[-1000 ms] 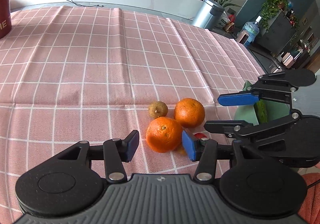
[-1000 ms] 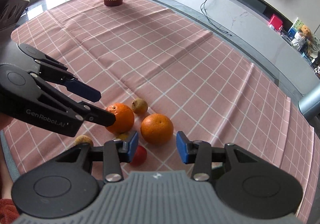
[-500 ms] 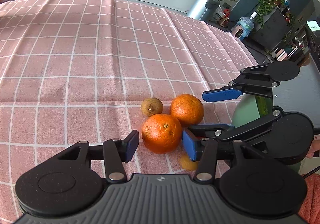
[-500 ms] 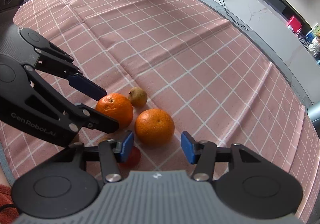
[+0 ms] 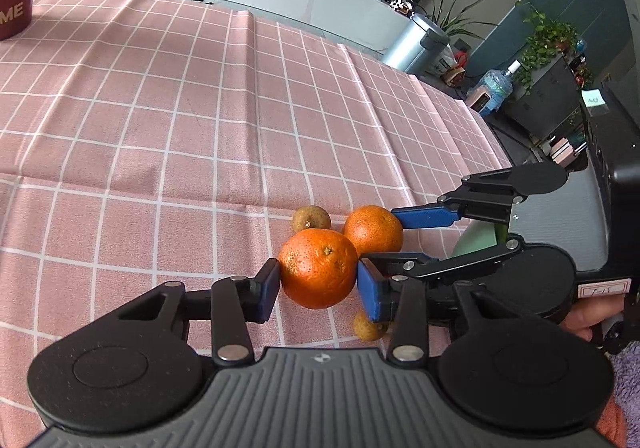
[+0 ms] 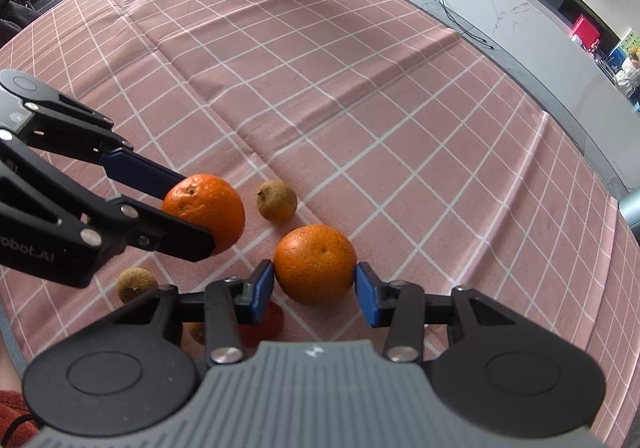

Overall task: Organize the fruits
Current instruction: 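Grasp an orange with the left gripper while the right gripper grasps another orange, then lower both oranges into the colander and open both grippers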

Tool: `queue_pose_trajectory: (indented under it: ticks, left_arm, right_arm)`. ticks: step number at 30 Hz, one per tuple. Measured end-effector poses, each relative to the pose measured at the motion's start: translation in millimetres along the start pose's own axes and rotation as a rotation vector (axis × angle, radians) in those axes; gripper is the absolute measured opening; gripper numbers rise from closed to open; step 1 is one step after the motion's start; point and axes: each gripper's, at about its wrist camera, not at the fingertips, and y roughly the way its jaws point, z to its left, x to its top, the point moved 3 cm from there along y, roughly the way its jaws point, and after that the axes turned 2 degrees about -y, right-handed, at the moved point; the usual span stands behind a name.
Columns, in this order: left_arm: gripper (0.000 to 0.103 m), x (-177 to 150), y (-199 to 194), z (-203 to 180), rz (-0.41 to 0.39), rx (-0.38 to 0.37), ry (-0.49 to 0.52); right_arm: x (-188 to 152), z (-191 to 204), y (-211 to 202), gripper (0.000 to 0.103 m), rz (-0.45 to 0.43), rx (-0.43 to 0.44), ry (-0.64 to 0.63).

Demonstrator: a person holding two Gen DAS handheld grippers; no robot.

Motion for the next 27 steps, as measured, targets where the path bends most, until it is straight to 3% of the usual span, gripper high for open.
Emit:
queue_pose_trajectory:
  ticks: [7,14,27]
  left_arm:
    - [0.047,2,-32,0,-0.058,0.002,-0.059]
    - [0.047,3,-52,-34,-0.091,-0.021,-0.037]
    - [0.047,-12,-41,-112,-0.040,-0.082,0.090]
  right_arm:
    - [0,7,-32,0.040,-0.061,-0.046,0.075]
    - [-16,15,-84,0.040,-0.111,-0.072,0.120]
    - [-105,-8,-161,0.040,-0.134,-0.167,0.252]
